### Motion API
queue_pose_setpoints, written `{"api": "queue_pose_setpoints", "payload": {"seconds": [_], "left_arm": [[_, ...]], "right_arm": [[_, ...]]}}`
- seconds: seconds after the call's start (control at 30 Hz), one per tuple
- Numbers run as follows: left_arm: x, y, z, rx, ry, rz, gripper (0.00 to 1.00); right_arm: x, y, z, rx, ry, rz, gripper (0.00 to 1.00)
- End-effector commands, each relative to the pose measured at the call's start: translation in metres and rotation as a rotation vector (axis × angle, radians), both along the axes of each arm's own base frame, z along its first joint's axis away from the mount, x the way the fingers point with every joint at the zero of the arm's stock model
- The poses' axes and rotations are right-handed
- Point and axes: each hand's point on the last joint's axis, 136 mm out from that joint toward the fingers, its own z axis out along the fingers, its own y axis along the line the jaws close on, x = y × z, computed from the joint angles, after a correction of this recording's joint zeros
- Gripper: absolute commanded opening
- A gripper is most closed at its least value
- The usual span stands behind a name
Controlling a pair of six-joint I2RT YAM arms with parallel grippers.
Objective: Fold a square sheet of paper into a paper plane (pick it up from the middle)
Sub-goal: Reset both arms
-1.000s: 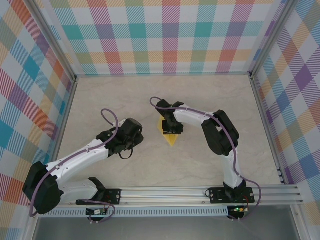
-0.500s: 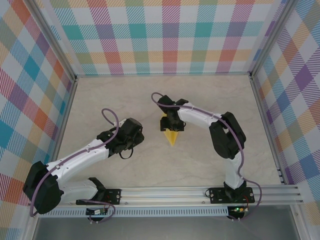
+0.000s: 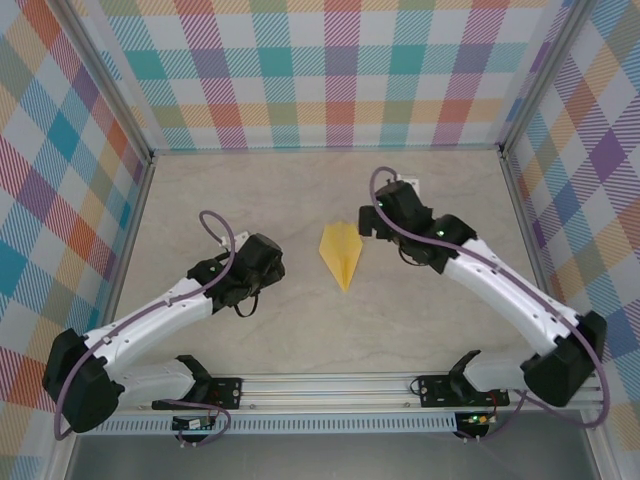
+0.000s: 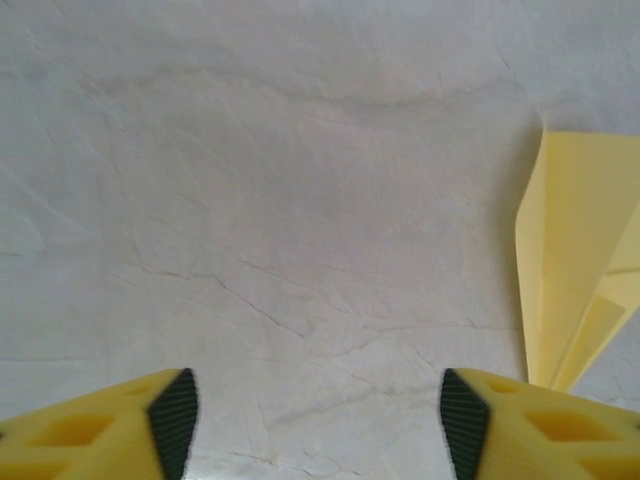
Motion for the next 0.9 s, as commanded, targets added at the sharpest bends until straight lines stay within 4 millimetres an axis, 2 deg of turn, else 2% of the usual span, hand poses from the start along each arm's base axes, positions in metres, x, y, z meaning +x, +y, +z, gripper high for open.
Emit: {"api": "queue_pose_setpoints", "payload": {"seconds": [0.0, 0.07, 0.1, 0.13, 0.23, 0.37, 0.47, 0.63, 0.73, 0.87], "left_arm": [[0.004, 0.038, 0.029, 0.161, -0.102, 0.062, 0.77], [0.005, 0.057, 0.037, 0.239, -0.160, 0.107, 0.83], [0.005, 0.066, 0.039, 0.276, -0.187, 0.135, 0.89], [0.007, 0.076, 0.042, 0.322, -0.216, 0.155, 0.99], [0.012, 0.100, 0.045, 0.416, -0.273, 0.212, 1.00], [0.011, 0.139, 0.048, 0.497, -0.284, 0.327, 1.00], [0.016, 0.158, 0.038, 0.530, -0.282, 0.357, 1.00], [0.024, 0.172, 0.014, 0.562, -0.252, 0.348, 1.00], [0.037, 0.171, 0.009, 0.558, -0.277, 0.317, 1.00], [0.050, 0.165, 0.012, 0.568, -0.347, 0.250, 1.00]], "right_arm": [[0.015, -0.057, -0.009, -0.195, -0.119, -0.124, 1.00], [0.022, -0.083, -0.028, -0.267, -0.134, -0.142, 1.00], [0.024, -0.095, -0.040, -0.281, -0.110, -0.157, 1.00], [0.027, -0.103, -0.058, -0.263, -0.069, -0.150, 1.00], [0.037, -0.125, -0.104, -0.224, 0.029, -0.181, 1.00], [0.052, -0.130, -0.135, -0.207, 0.000, -0.151, 1.00], [0.067, -0.123, -0.143, -0.153, -0.049, -0.105, 1.00], [0.085, -0.114, -0.160, -0.187, -0.117, 0.001, 1.00], [0.085, -0.108, -0.162, -0.168, -0.193, 0.068, 1.00], [0.076, -0.115, -0.160, 0.009, -0.234, 0.145, 1.00]]}}
